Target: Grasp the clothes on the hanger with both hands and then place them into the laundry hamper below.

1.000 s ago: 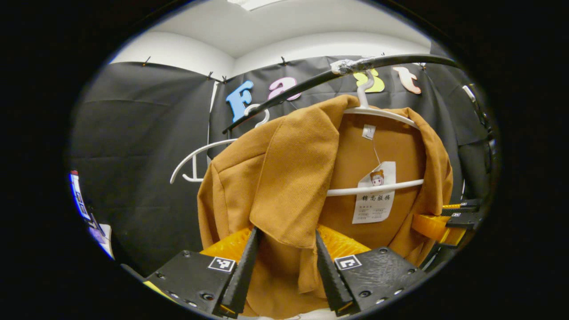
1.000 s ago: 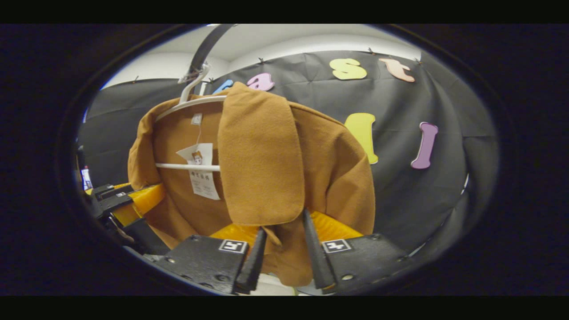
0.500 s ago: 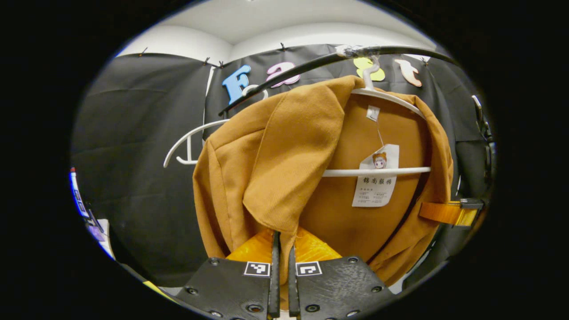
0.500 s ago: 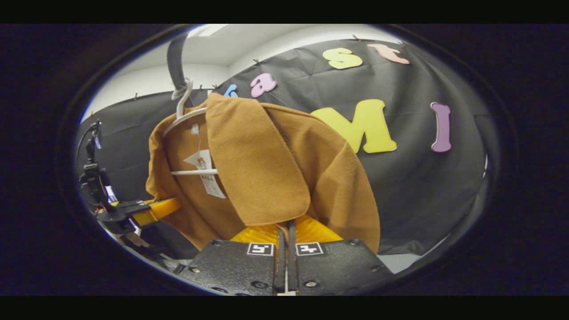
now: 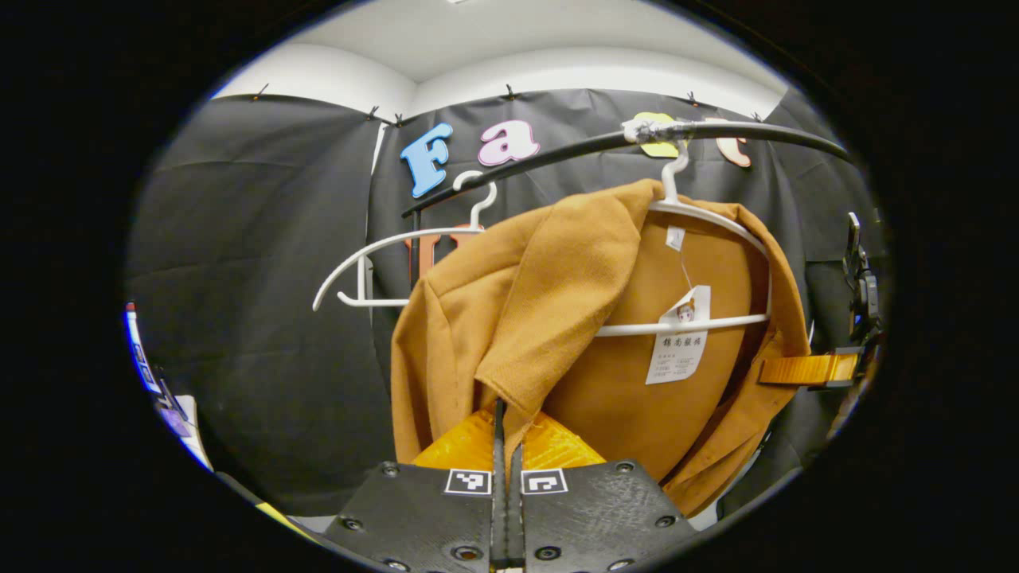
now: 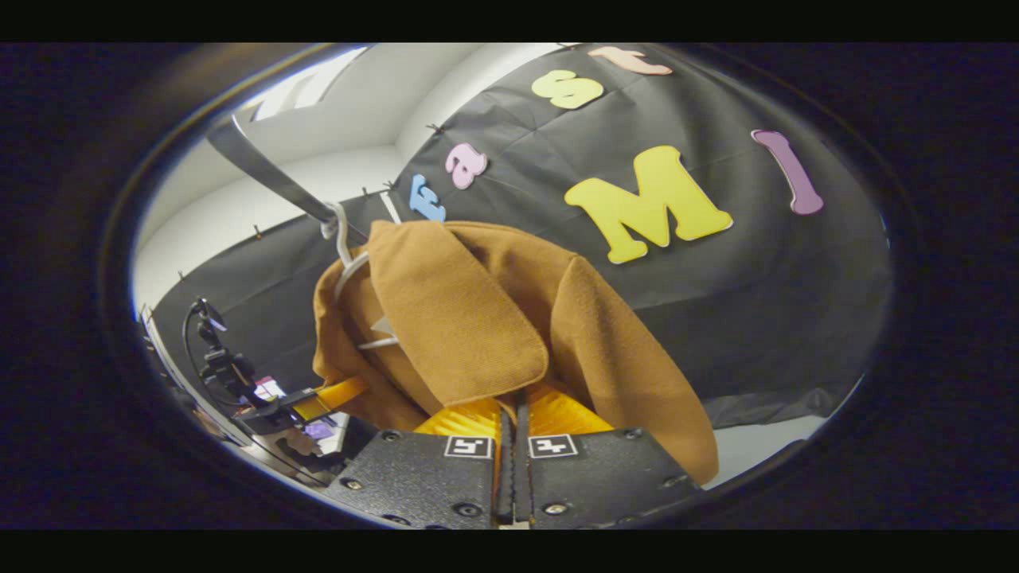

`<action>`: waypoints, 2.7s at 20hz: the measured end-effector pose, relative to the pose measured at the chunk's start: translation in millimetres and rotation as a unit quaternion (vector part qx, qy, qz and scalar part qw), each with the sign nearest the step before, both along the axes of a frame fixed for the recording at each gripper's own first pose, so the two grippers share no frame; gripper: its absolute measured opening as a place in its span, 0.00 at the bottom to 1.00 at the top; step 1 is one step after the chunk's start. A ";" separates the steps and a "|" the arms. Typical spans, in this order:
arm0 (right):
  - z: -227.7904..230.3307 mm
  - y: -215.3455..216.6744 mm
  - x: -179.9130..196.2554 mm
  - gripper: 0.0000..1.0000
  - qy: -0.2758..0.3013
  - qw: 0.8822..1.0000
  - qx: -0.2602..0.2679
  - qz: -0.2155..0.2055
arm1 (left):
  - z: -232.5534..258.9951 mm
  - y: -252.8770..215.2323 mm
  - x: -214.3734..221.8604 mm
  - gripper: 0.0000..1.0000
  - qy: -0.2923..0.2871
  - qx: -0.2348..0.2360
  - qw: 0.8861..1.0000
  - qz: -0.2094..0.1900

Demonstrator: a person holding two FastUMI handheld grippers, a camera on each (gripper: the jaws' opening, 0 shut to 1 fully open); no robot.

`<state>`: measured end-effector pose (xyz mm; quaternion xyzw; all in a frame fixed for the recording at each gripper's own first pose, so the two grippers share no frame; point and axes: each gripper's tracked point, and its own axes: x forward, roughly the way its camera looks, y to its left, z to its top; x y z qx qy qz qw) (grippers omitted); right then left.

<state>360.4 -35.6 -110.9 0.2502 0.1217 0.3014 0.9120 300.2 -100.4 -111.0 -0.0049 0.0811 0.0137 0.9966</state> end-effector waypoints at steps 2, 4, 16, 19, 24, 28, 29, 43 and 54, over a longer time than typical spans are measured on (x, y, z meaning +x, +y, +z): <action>14.5 0.3 -10.0 0.04 -0.021 0.999 0.019 0.019 | 7.2 6.4 -7.5 0.03 -0.001 -0.006 1.000 0.005; 27.4 -0.9 -14.4 0.04 -0.031 0.998 0.050 0.031 | 16.7 8.6 -12.9 0.00 -0.005 -0.026 1.000 0.001; 88.3 -40.4 -7.5 0.03 -0.055 0.980 0.190 -0.001 | 83.3 69.0 11.1 0.04 -0.058 -0.033 0.997 0.026; 106.9 -55.2 -8.9 0.03 -0.080 0.977 0.197 -0.019 | 89.5 74.9 18.7 0.03 -0.058 -0.032 0.997 0.024; 110.8 -73.7 2.1 0.03 -0.096 0.981 0.156 -0.065 | 94.7 77.9 26.1 0.03 -0.060 -0.039 0.997 0.022; 97.7 -84.0 13.8 0.04 -0.096 0.985 0.098 -0.107 | 85.7 78.8 32.0 0.03 -0.046 -0.042 0.998 0.016; 94.8 -84.9 14.9 0.04 -0.095 0.985 0.088 -0.114 | 84.1 79.2 33.7 0.00 -0.044 -0.037 0.998 0.013; 110.1 -94.8 46.5 0.04 -0.131 0.978 0.010 -0.163 | 100.7 89.6 48.3 0.03 -0.049 -0.050 0.998 0.007; 120.3 -78.2 68.6 0.03 -0.150 0.976 -0.007 -0.158 | 85.4 101.8 63.8 0.03 -0.034 -0.074 0.996 0.023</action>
